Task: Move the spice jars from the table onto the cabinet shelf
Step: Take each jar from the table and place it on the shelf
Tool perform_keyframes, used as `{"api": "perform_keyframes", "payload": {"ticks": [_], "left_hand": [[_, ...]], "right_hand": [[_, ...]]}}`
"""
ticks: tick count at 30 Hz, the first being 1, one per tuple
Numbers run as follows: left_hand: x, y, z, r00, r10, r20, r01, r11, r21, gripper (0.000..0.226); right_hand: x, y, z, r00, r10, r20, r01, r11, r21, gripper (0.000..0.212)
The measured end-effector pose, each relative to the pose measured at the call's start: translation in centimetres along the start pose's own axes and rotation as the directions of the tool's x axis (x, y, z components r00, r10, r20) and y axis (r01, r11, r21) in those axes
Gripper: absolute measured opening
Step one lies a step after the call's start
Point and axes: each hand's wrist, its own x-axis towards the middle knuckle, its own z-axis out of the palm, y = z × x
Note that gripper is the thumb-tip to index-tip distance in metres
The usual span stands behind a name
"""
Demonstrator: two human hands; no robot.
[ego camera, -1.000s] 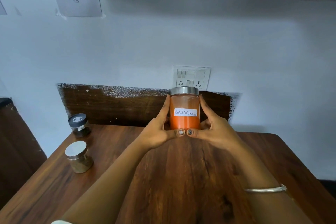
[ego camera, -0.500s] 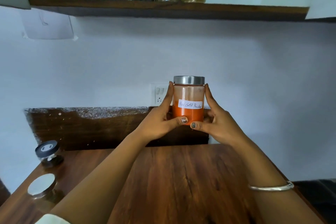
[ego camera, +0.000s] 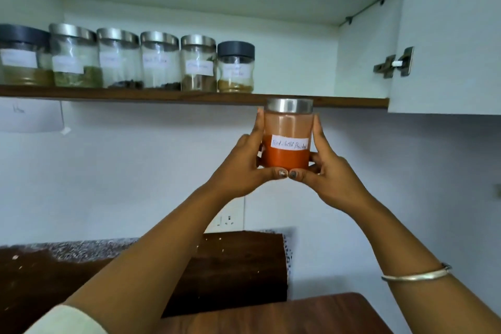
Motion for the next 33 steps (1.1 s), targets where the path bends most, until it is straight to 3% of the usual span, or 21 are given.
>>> {"api": "perform_keyframes", "payload": {"ticks": [6,13,18,24,28,33], "left_hand": [[6.4,1.2,-0.8,0.991,0.101,-0.085,-0.094,0.992,0.082,0.108],[11.1,0.5,-1.6,0.954,0.089,-0.288,-0.072,0.995,0.07,0.092],[13.2,-0.9,-2.4,0.94,0.106,-0.325,-0.052,0.984,0.172,0.079],[14.0,-2.8,-2.6,0.928,0.129,-0.349,-0.036,0.965,0.262,0.078],[14.4,-3.6,-2.5,0.891,0.128,-0.436,0.057,0.921,0.387,0.074],[14.5,-4.1,-2.1,0.866,0.155,-0.475,0.066,0.907,0.417,0.055]], "right_hand": [[5.9,0.3,-3.7,0.992,-0.117,-0.046,0.114,0.991,-0.066,0.101],[12.7,1.1,-4.3,0.979,-0.165,-0.118,0.156,0.985,-0.076,0.094],[15.8,2.2,-3.1,0.978,-0.157,-0.137,0.15,0.987,-0.058,0.082],[17.8,3.2,-2.0,0.984,-0.152,-0.09,0.146,0.987,-0.072,0.078],[18.7,3.7,-1.8,0.985,-0.136,-0.104,0.114,0.975,-0.192,0.077],[19.8,3.4,-0.9,0.978,-0.105,-0.183,0.034,0.934,-0.355,0.069]]}}
